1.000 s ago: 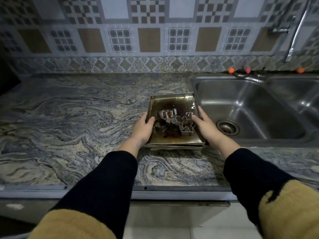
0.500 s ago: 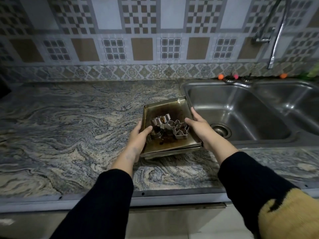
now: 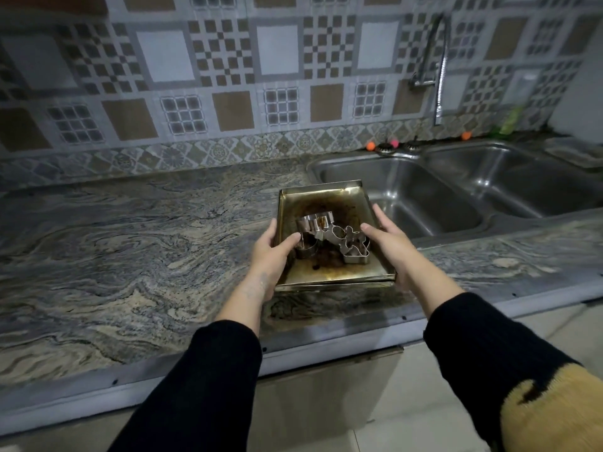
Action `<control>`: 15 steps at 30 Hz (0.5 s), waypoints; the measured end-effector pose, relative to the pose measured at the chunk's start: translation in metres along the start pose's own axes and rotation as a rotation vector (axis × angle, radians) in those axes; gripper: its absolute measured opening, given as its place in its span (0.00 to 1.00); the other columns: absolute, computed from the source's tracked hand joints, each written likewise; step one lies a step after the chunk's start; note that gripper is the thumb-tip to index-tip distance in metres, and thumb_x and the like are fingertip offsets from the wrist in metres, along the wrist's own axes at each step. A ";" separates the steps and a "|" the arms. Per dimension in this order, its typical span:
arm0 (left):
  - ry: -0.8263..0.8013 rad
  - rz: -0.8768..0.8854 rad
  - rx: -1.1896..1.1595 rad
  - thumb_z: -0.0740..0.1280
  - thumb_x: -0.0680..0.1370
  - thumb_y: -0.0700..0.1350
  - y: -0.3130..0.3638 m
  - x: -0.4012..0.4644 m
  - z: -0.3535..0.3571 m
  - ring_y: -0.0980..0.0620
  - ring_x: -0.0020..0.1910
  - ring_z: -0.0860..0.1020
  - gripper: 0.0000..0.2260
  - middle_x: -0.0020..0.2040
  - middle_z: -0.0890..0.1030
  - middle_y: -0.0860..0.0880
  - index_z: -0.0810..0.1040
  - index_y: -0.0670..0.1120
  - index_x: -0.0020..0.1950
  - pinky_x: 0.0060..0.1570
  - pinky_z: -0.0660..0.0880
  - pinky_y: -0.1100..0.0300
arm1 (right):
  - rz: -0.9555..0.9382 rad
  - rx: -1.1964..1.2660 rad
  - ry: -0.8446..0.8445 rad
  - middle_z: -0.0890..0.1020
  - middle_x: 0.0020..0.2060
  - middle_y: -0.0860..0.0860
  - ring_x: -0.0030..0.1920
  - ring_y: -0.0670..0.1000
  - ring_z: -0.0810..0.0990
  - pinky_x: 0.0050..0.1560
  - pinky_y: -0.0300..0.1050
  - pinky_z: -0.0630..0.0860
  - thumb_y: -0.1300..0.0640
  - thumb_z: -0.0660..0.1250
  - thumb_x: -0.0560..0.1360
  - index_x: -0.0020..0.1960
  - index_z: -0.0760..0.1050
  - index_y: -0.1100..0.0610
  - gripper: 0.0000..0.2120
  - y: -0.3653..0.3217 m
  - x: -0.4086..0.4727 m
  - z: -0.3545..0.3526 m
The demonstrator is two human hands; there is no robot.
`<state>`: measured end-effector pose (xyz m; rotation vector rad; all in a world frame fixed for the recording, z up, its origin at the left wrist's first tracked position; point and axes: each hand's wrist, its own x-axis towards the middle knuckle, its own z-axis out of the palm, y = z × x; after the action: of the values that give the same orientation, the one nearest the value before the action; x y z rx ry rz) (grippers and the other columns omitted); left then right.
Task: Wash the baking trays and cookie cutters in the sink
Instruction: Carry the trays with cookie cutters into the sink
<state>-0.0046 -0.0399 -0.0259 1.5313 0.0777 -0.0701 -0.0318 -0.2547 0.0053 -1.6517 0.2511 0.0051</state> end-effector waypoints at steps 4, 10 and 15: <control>-0.090 0.009 0.067 0.70 0.75 0.49 0.002 -0.003 0.041 0.50 0.68 0.71 0.31 0.72 0.70 0.50 0.62 0.54 0.76 0.69 0.68 0.47 | 0.010 0.012 0.079 0.58 0.76 0.50 0.75 0.54 0.58 0.72 0.54 0.57 0.53 0.63 0.78 0.75 0.57 0.39 0.29 0.004 -0.013 -0.041; -0.192 0.021 0.089 0.72 0.74 0.45 0.006 0.005 0.126 0.51 0.64 0.75 0.34 0.68 0.74 0.49 0.60 0.52 0.77 0.65 0.73 0.49 | 0.012 0.040 0.180 0.59 0.76 0.51 0.74 0.54 0.59 0.73 0.54 0.59 0.54 0.64 0.78 0.75 0.57 0.41 0.29 0.009 -0.015 -0.121; -0.278 0.044 0.065 0.71 0.75 0.44 0.010 0.017 0.224 0.55 0.55 0.80 0.31 0.62 0.80 0.51 0.64 0.53 0.75 0.53 0.78 0.61 | 0.016 0.042 0.252 0.60 0.76 0.51 0.74 0.55 0.60 0.71 0.54 0.59 0.53 0.64 0.78 0.75 0.57 0.41 0.29 0.014 0.001 -0.213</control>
<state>0.0144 -0.2629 -0.0092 1.5737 -0.1812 -0.2511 -0.0639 -0.4655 0.0127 -1.6082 0.4532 -0.1962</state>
